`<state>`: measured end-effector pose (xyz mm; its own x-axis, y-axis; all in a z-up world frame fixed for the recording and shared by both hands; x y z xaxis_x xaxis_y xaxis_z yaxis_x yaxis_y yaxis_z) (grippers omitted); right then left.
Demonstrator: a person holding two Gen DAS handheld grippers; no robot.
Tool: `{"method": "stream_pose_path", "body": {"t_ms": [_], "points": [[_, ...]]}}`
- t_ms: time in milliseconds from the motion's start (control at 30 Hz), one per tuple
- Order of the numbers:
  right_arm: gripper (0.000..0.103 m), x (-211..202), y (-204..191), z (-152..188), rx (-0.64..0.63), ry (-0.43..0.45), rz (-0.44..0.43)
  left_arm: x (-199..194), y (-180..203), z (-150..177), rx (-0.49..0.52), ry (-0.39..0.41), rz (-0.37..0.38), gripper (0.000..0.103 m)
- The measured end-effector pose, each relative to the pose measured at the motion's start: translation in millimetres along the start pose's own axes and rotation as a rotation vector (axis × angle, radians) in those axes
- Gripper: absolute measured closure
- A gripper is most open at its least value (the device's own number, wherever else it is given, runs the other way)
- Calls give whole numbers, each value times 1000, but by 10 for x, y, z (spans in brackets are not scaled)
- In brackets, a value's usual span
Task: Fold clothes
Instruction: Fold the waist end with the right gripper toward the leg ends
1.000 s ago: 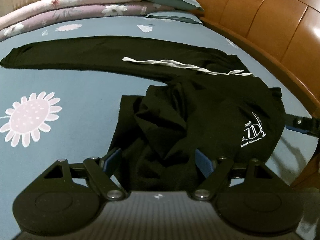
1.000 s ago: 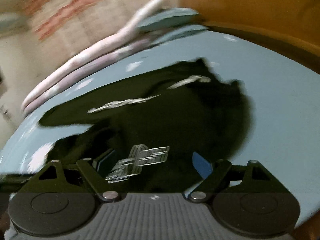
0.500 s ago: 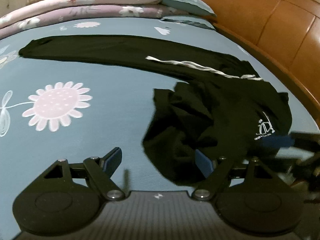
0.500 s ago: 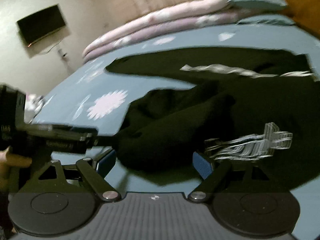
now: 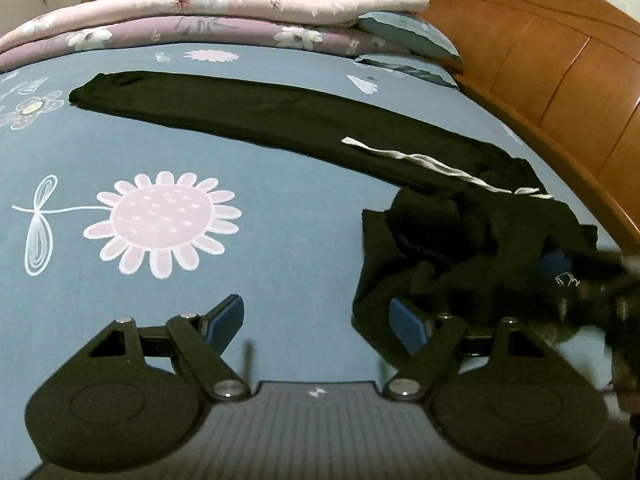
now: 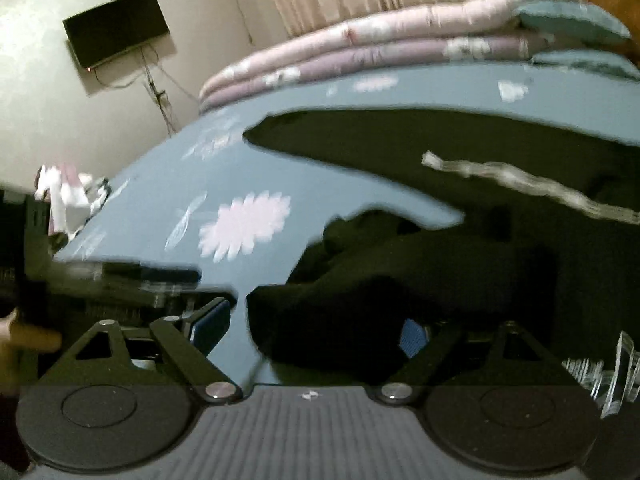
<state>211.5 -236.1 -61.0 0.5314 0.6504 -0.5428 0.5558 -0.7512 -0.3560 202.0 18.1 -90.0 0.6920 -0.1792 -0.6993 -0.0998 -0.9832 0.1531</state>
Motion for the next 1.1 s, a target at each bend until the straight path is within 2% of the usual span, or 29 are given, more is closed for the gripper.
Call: {"method": "stream_pose_path", "body": {"t_ms": [133, 267, 500, 633, 733, 900, 1000, 1067, 1100], "points": [[14, 202, 221, -280, -3, 30, 38, 93, 8, -14, 1, -9, 15, 23], [14, 384, 538, -459, 48, 55, 92, 184, 23, -21, 14, -22, 26, 23], [14, 533, 1028, -509, 145, 44, 291, 359, 40, -27, 14, -51, 29, 23], [13, 228, 1027, -443, 197, 79, 249, 417, 54, -22, 11, -60, 31, 23], [7, -104, 832, -321, 181, 122, 195, 428, 61, -30, -3, -60, 42, 23], [5, -527, 482, 19, 161, 157, 154, 401, 125, -27, -61, -82, 124, 24], [5, -618, 368, 209, 159, 145, 153, 354, 235, -11, -69, -84, 173, 26], [5, -635, 334, 276, 157, 132, 145, 353, 306, 5, -67, -76, 197, 32], [5, -647, 319, 302, 157, 131, 141, 374, 320, 21, -81, -79, 199, 39]]}}
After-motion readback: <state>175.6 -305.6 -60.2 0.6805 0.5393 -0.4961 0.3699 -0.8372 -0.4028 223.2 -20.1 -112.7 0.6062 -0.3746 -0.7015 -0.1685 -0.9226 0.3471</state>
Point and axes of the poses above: each gripper's, at about its wrist camera, not at the fingertips, and x roughly the way its jaws point, y to its right, z to its underside, the point moved 1 cm from there along x, roughly the way its jaws point, and after that the axes turned 4 degrees about -z, right-handed, at the moved point
